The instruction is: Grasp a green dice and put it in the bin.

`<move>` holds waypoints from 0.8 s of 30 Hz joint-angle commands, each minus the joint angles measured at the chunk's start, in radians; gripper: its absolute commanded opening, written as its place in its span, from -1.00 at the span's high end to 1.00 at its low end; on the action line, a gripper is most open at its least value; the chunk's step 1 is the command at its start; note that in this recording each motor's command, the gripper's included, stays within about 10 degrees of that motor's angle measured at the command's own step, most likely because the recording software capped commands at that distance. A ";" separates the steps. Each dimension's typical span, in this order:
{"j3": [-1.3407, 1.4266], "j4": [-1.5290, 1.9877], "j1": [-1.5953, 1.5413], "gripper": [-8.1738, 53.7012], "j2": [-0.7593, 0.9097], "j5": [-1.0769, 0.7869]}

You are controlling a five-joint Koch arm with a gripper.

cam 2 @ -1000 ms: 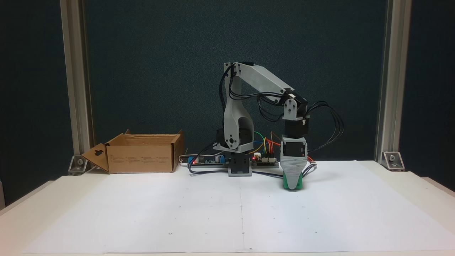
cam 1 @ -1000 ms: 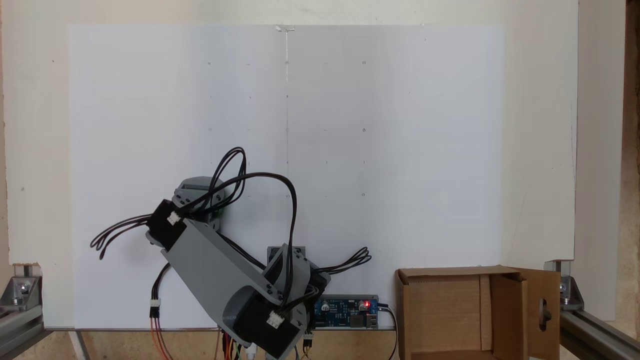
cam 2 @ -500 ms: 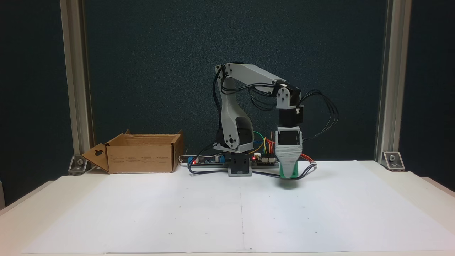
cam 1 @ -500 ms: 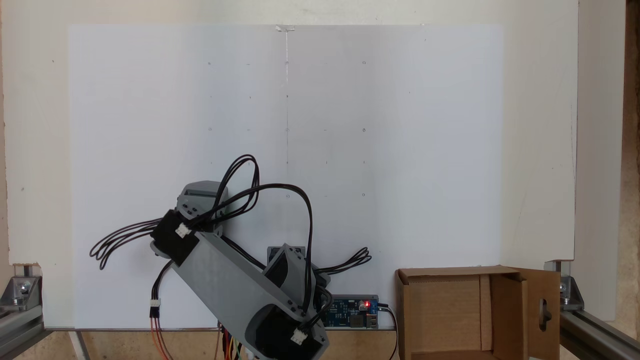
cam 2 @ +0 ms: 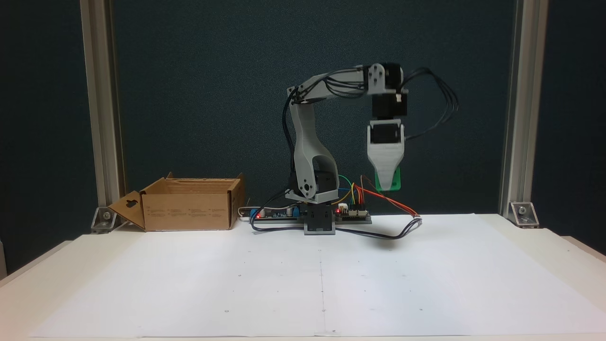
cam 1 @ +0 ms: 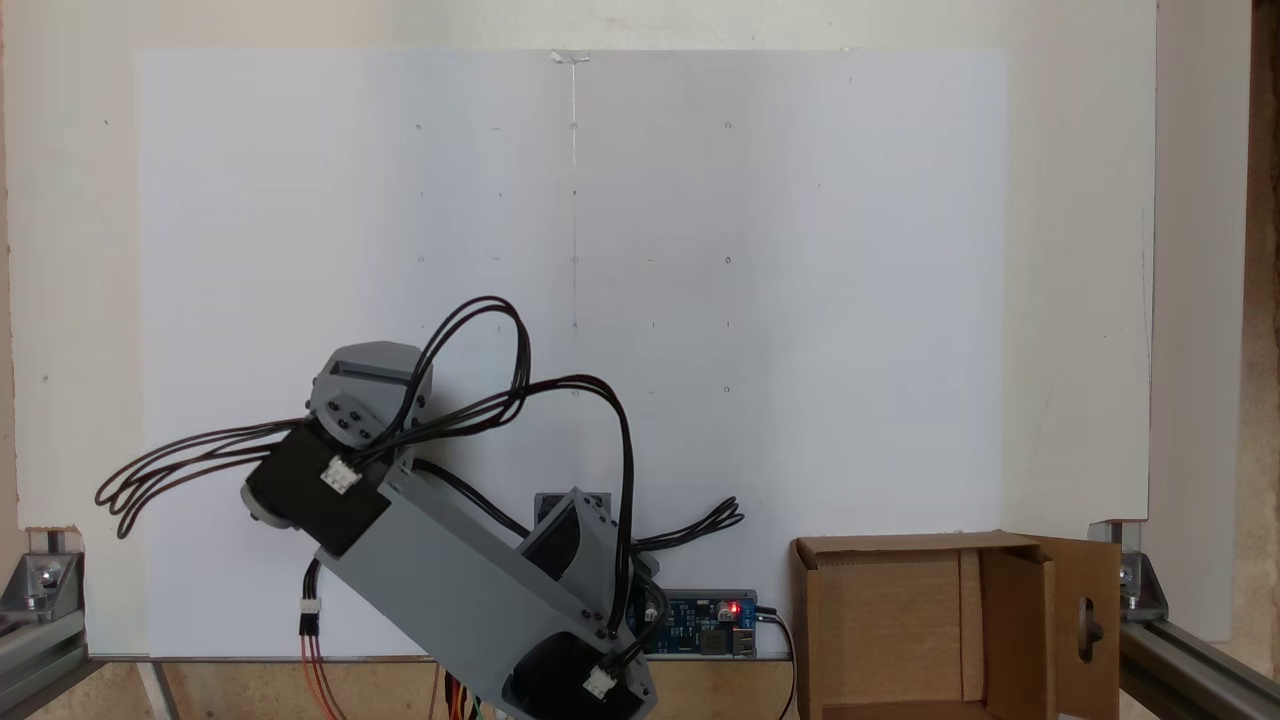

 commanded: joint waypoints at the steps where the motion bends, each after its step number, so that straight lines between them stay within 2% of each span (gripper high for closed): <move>1: -0.107 0.077 0.012 0.35 0.031 -0.083; 7: -0.153 0.084 0.118 0.35 0.029 -0.135; 16: -0.206 0.028 0.747 0.35 0.029 -0.434; 24: -0.206 -0.069 1.161 0.35 0.028 -0.704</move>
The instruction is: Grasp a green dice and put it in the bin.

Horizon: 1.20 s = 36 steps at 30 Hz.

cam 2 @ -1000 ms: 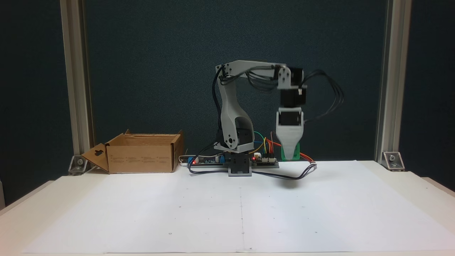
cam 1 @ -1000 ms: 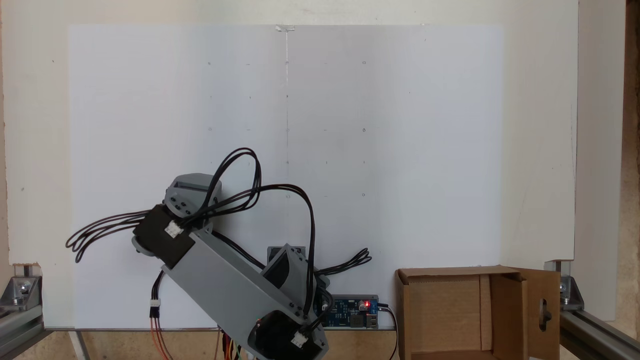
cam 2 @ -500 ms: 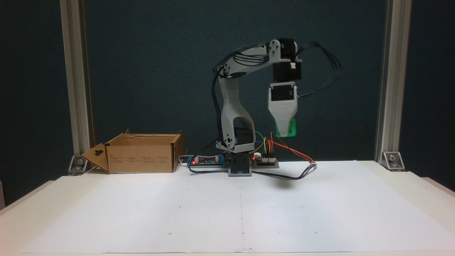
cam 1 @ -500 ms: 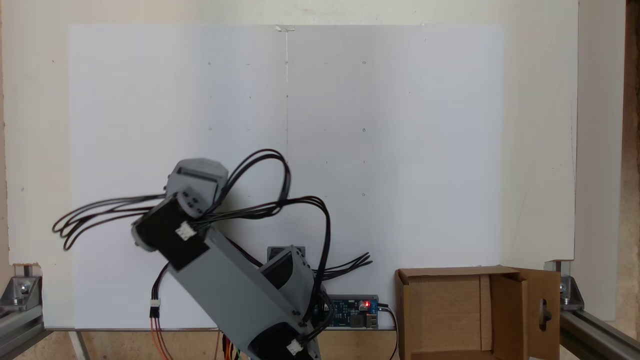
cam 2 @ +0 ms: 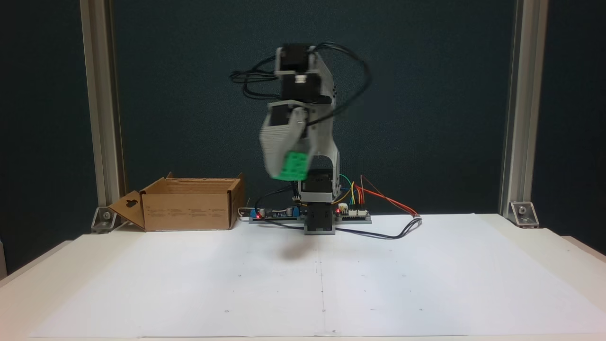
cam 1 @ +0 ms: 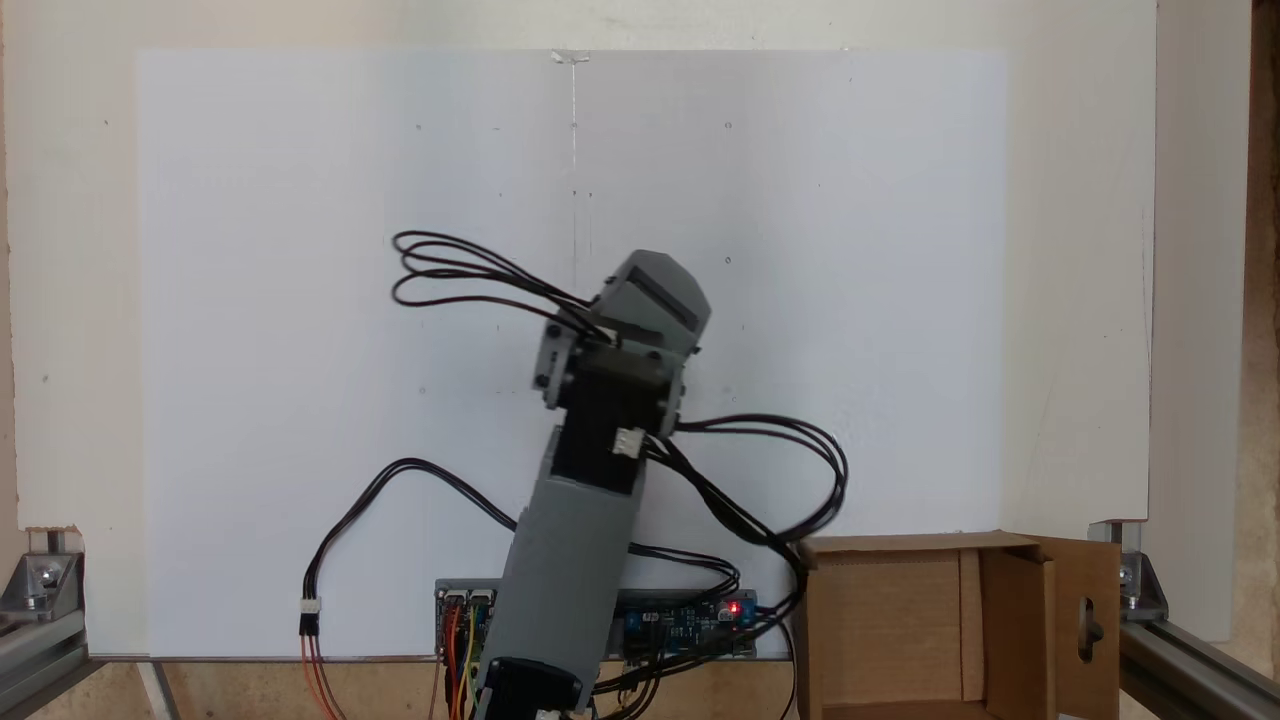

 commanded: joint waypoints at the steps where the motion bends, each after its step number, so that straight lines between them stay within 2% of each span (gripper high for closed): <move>1: -0.054 -0.021 0.103 0.35 0.026 -0.167; 9: -0.081 -0.110 0.577 0.35 -0.069 -0.459; 20: -0.322 -0.124 1.187 0.35 -0.288 -0.667; 27: -0.414 -0.126 1.420 0.35 -0.402 -0.765; 34: -0.417 -0.126 1.508 0.35 -0.486 -0.819; 36: -0.414 -0.123 1.514 -0.14 -0.522 -0.836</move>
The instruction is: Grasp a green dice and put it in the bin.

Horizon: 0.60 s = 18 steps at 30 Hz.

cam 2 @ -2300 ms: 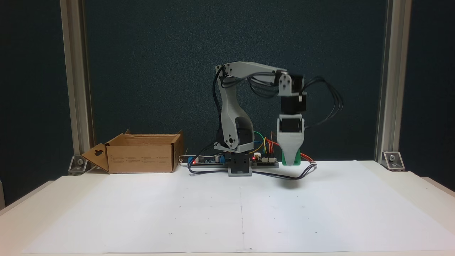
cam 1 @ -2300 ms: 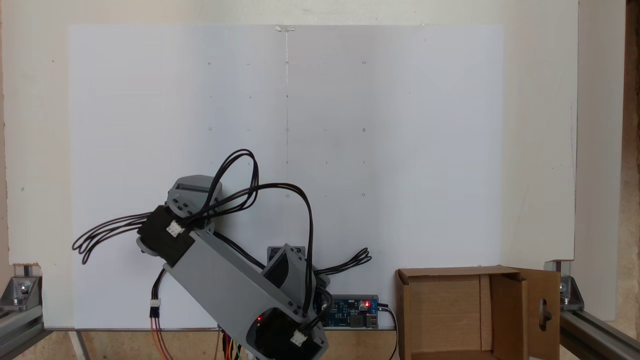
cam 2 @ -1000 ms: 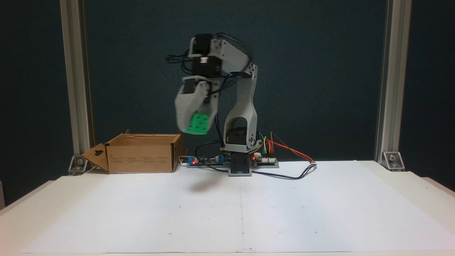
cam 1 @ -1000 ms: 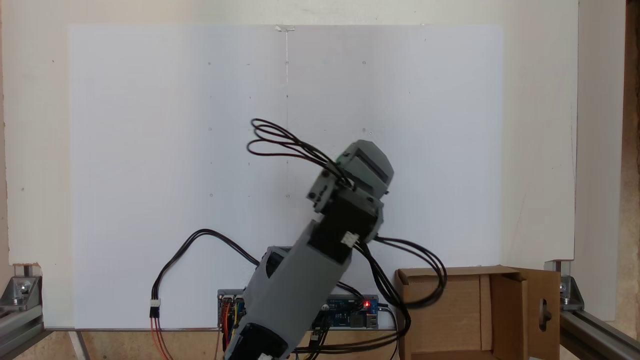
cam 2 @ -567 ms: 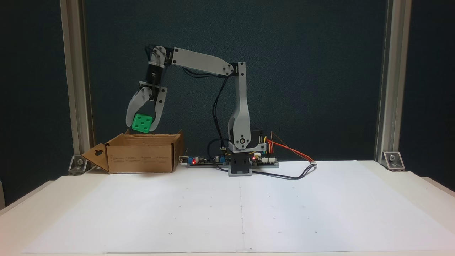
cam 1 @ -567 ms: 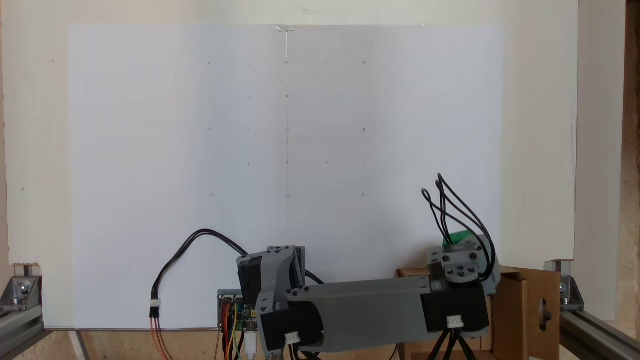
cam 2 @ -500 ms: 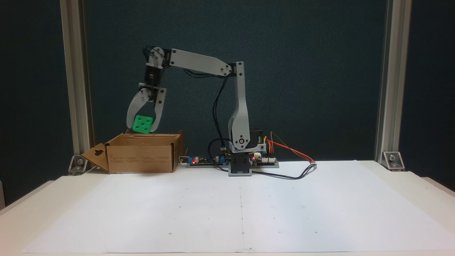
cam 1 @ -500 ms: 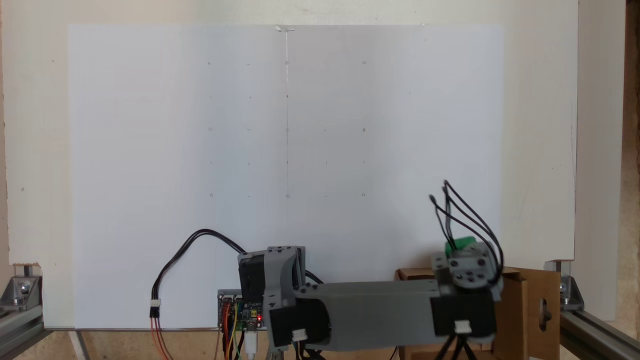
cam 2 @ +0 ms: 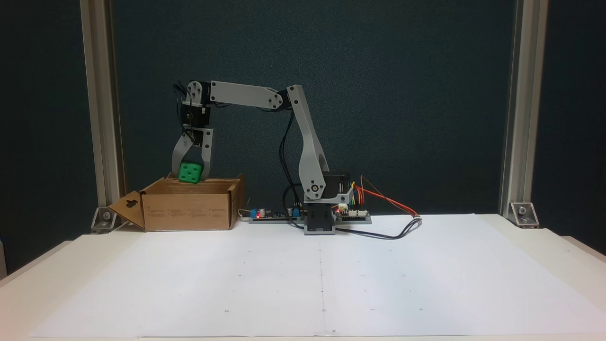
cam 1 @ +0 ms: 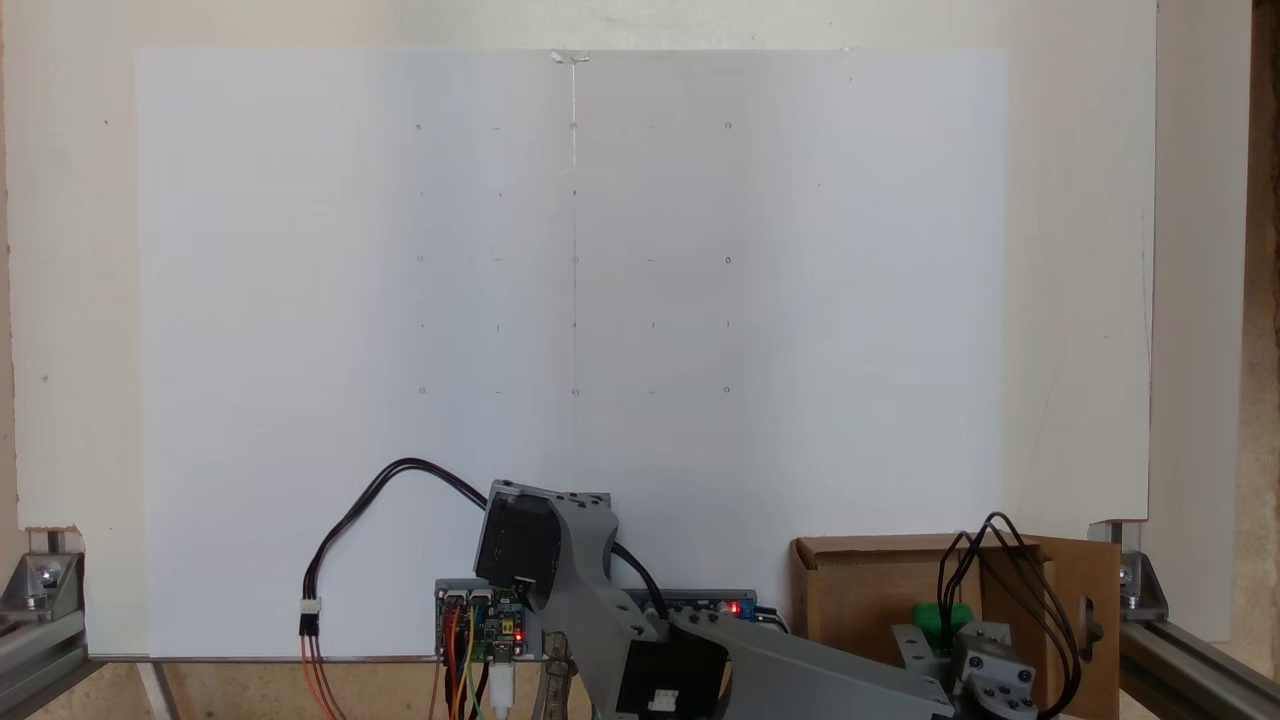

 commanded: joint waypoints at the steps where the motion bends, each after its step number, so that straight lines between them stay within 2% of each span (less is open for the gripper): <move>1: -0.049 -0.008 0.018 -0.32 -0.014 -0.077; 5: -0.049 -0.020 0.040 -0.80 -0.018 -0.075; 10: -0.054 -0.075 0.029 -0.73 0.055 -0.063; 18: -0.054 -0.092 -0.288 -0.70 0.276 0.230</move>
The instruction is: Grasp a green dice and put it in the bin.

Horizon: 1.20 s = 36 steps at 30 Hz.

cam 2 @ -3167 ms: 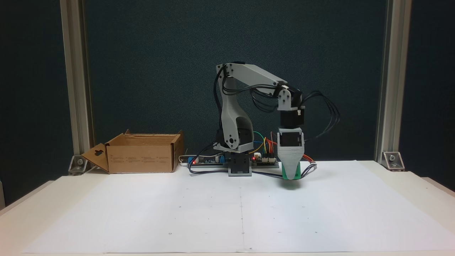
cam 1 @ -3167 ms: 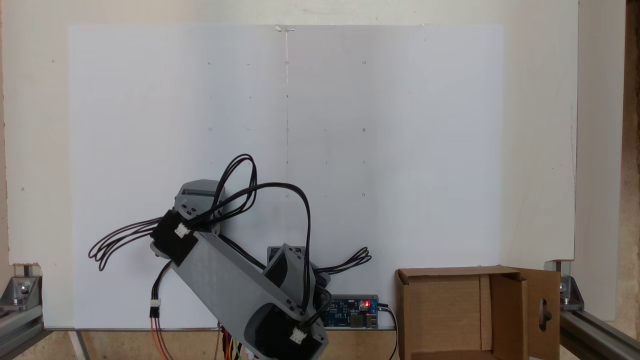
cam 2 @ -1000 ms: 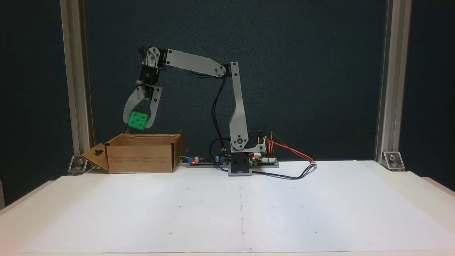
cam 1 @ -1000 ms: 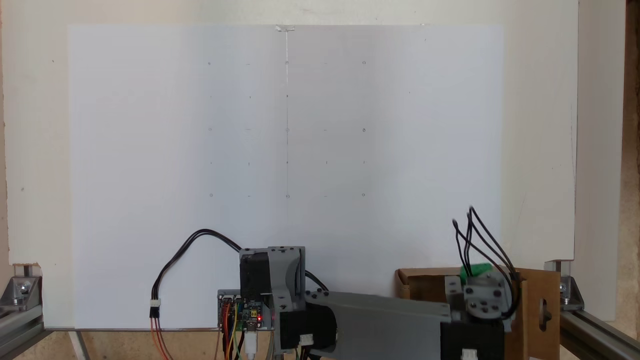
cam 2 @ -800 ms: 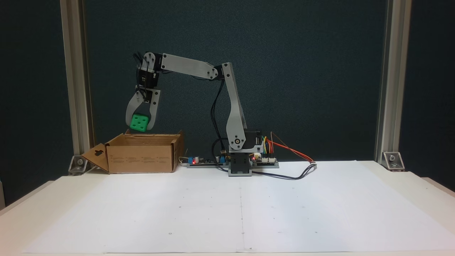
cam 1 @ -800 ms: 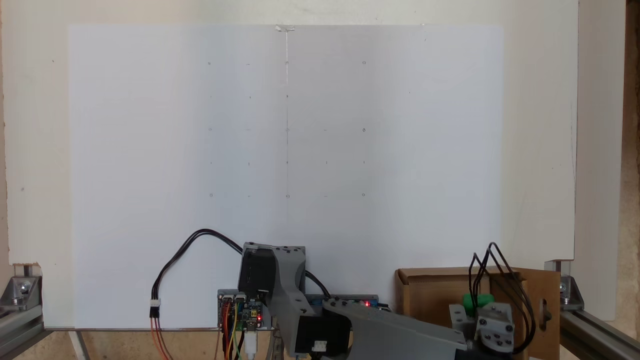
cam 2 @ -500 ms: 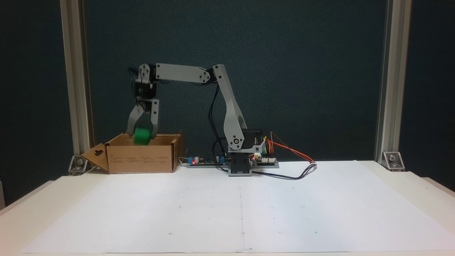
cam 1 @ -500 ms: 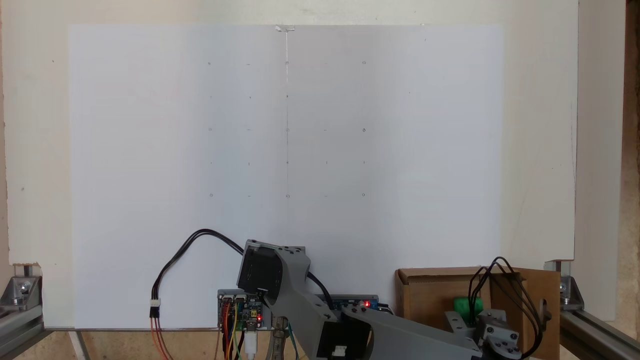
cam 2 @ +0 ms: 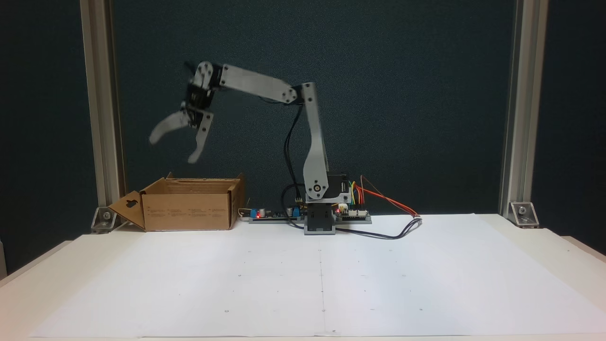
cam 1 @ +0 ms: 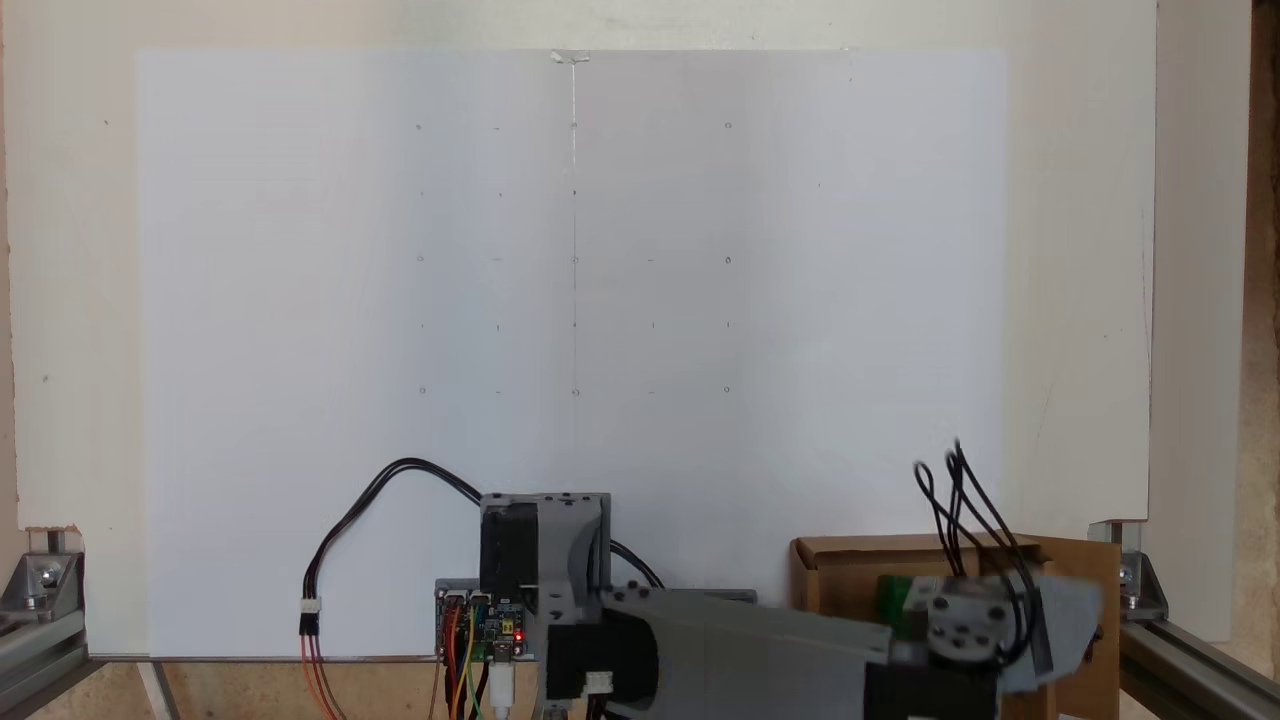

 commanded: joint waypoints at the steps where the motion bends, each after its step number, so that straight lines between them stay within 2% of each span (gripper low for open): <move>1: -0.054 -0.023 -0.129 -0.71 0.080 0.135; 4: -0.054 -0.043 -0.339 -0.71 0.152 0.202; 12: -0.044 -0.044 -0.790 -0.72 0.212 0.207; 18: 0.069 -0.074 -1.074 -0.71 0.307 0.216; 26: 0.535 -0.428 -1.376 -0.70 0.517 0.216; 36: 1.025 -0.885 -1.586 -0.70 0.736 0.218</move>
